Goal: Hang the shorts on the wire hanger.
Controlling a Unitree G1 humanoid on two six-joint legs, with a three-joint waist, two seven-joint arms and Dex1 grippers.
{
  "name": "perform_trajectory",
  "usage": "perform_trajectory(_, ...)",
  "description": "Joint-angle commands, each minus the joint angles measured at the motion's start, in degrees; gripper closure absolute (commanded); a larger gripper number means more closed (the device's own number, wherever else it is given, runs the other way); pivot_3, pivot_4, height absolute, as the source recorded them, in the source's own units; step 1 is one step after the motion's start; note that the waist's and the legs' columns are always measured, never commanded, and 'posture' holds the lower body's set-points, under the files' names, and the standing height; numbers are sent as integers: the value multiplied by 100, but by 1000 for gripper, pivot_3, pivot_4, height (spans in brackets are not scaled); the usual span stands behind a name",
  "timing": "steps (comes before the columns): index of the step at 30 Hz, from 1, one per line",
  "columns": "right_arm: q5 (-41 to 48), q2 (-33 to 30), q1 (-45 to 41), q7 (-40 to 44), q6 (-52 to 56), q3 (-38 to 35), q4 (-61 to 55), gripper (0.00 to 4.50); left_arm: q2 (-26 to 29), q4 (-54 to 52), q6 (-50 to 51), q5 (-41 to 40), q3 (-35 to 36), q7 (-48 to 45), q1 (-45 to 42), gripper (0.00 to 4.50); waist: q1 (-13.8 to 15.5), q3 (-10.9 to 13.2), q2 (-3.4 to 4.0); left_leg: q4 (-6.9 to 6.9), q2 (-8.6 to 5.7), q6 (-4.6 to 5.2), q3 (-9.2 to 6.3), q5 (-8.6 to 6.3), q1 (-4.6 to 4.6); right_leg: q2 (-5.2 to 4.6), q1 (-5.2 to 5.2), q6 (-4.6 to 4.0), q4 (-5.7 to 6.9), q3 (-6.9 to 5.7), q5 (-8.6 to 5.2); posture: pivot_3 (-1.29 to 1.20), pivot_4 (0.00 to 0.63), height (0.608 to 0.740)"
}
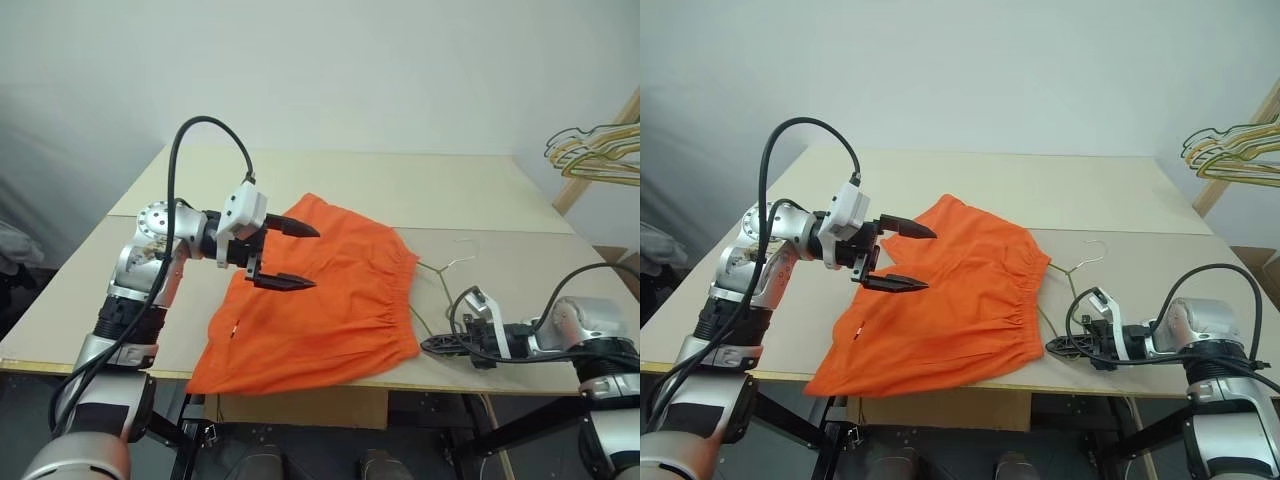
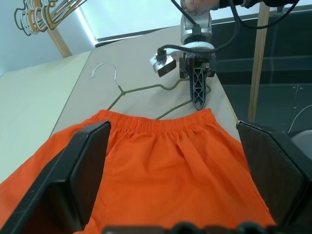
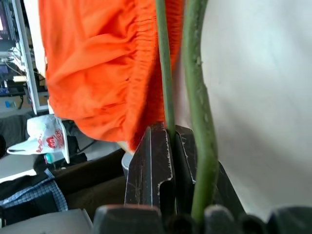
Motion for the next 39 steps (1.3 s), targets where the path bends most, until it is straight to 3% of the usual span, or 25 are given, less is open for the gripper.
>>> perform_trajectory(1,-220,137,-396,40,-282,-90,432,4500,12,-83,-133,-18,43,39,-65,19,-5,0,0,0,0,0,1,0,2,0,0,0,0,1,1,165,0,740)
perform_trajectory(6,-446,127,-476,-204,-845,-404,168,4500,22,-19,-191,11,55,11,-87,19,36,0,0,0,0,0,0,0,2,1,1,0,1,0,1,164,0,740)
perform_trajectory(12,-1220,-420,453,-1246,-1939,-342,-3155,4500,10,304,-419,146,76,83,-307,19,117,-1,4,-1,1,0,-2,0,-58,1,-65,-17,13,0,11,146,0,740)
perform_trajectory(17,-1836,-884,334,-1469,-2346,222,-4761,4500,-89,1549,-1266,594,28,139,-1240,19,103,1,5,3,1,0,1,0,-79,1,-80,-21,7,-1,14,101,0,740)
perform_trajectory(24,-2587,-894,-443,-1409,-2824,1179,-5154,4500,-243,4060,-3220,1528,-155,301,-2916,19,47,1,5,13,-1,1,4,1,-78,1,-74,4,-2,1,7,67,0,740)
perform_trajectory(32,-2760,-953,-890,-945,-2825,1525,-5109,4500,-50,5651,-4862,2636,-954,-812,-3707,19,37,1,5,6,-1,3,7,1,-142,1,-146,-43,5,3,29,60,0,740)
perform_trajectory(39,-2806,-1028,-1060,-593,-2722,1567,-5222,4500,-355,6239,-5261,3922,-1573,804,-3891,19,67,2,4,14,0,3,5,1,-166,0,-164,-42,10,-1,32,48,0,740)
